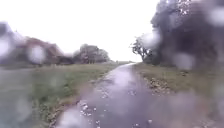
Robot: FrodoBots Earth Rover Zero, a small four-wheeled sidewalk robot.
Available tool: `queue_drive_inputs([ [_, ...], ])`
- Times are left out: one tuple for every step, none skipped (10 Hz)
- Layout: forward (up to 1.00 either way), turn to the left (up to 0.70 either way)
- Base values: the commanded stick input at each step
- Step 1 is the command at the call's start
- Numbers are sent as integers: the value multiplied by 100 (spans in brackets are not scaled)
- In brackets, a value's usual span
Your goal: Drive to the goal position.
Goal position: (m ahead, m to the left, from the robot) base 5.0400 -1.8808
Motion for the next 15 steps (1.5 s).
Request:
queue_drive_inputs([
  [96,0],
  [95,0],
  [95,0],
  [95,0],
  [95,-2],
  [95,-20],
  [95,0],
  [95,0],
  [95,0],
  [99,0],
  [100,0],
  [100,0],
  [100,0],
  [100,0],
  [100,0],
])
